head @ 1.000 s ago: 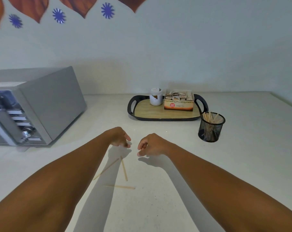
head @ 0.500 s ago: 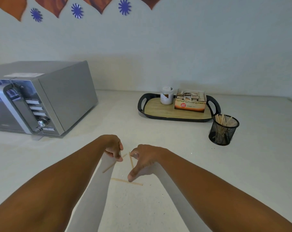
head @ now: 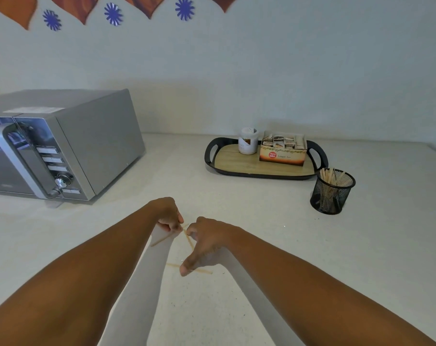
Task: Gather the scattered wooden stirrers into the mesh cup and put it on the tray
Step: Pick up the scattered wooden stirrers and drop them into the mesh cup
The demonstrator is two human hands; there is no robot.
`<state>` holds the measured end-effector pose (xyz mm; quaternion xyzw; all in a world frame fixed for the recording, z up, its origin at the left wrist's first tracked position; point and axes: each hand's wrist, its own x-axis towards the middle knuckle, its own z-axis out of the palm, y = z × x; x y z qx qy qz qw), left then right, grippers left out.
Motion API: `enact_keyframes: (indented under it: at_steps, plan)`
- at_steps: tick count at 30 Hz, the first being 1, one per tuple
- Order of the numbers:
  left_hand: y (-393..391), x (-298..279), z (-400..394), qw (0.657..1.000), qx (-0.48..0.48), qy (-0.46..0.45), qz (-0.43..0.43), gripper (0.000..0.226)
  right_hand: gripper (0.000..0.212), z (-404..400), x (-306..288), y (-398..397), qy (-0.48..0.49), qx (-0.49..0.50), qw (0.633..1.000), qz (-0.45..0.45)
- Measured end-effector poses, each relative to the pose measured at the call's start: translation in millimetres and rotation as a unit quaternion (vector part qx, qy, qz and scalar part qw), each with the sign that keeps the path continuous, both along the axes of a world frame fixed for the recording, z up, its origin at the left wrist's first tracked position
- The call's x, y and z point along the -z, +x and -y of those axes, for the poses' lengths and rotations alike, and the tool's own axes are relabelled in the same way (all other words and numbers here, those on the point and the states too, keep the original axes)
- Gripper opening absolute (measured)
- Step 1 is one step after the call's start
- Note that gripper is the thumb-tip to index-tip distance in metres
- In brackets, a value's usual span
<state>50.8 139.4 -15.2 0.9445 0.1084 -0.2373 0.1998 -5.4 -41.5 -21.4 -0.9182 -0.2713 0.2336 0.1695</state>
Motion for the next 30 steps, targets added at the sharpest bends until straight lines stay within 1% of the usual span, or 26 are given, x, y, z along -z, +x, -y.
enact_keyframes:
  at_steps: [2,3,6,9,11,13,16,17,19,21,22,24,25,26,28,30]
  plan:
    - [0.1,0.5,-0.8,1.000,0.003,0.002,-0.001,0.020,0.100,-4.9,7.0,1.4,0.008,0.002,1.000,0.022]
    - [0.0,0.9,-1.2,1.000,0.003,0.003,-0.001,0.020,0.093,-5.7,9.7,4.1,0.022,0.011,1.000,0.018]
    - [-0.7,0.9,-0.4,1.000,0.003,0.007,-0.002,0.020,0.061,-3.3,11.8,14.8,0.062,0.024,0.998,-0.020]
    - [0.3,1.9,1.9,1.000,0.000,0.017,0.009,0.021,0.028,1.1,12.0,22.1,0.096,0.034,0.995,-0.016]
    - [1.3,3.0,3.5,0.999,-0.002,0.025,0.025,0.021,0.017,3.8,12.4,24.6,0.108,0.048,0.993,-0.014]
    - [4.8,5.5,7.5,0.999,0.001,0.026,0.040,0.017,0.015,9.1,11.3,26.6,0.100,0.055,0.993,-0.002]
    - [3.3,6.4,9.4,0.998,0.008,0.035,0.061,0.005,0.017,16.1,8.1,32.6,0.048,0.055,0.997,0.021]
    - [3.9,6.3,10.8,0.997,0.014,0.040,0.067,0.005,0.019,21.1,10.1,37.3,0.030,0.064,0.997,0.026]
    - [3.6,7.2,13.4,0.995,0.028,0.066,0.076,0.013,0.017,34.2,15.6,46.4,0.010,0.071,0.996,0.043]
    - [5.1,9.7,15.9,0.992,0.041,0.080,0.086,0.020,0.006,49.5,15.0,55.6,-0.015,0.104,0.993,0.051]
    - [6.8,11.4,16.8,0.991,0.047,0.086,0.092,0.021,0.013,57.8,11.3,58.6,-0.032,0.129,0.990,0.047]
    - [8.1,10.6,21.7,0.987,0.063,0.110,0.098,0.013,0.024,75.1,2.8,63.6,-0.065,0.168,0.983,0.048]
    - [8.9,10.6,24.6,0.985,0.066,0.126,0.100,0.006,0.026,85.1,1.3,66.0,-0.078,0.180,0.979,0.053]
    - [9.0,10.7,27.4,0.983,0.064,0.138,0.102,0.006,0.028,94.5,1.1,67.6,-0.095,0.185,0.977,0.057]
    - [10.5,14.2,32.1,0.978,0.073,0.155,0.122,0.015,0.030,107.7,3.0,69.4,-0.129,0.182,0.972,0.067]
    - [10.9,16.6,39.1,0.972,0.091,0.164,0.143,0.013,0.027,117.1,5.1,70.4,-0.135,0.182,0.970,0.085]
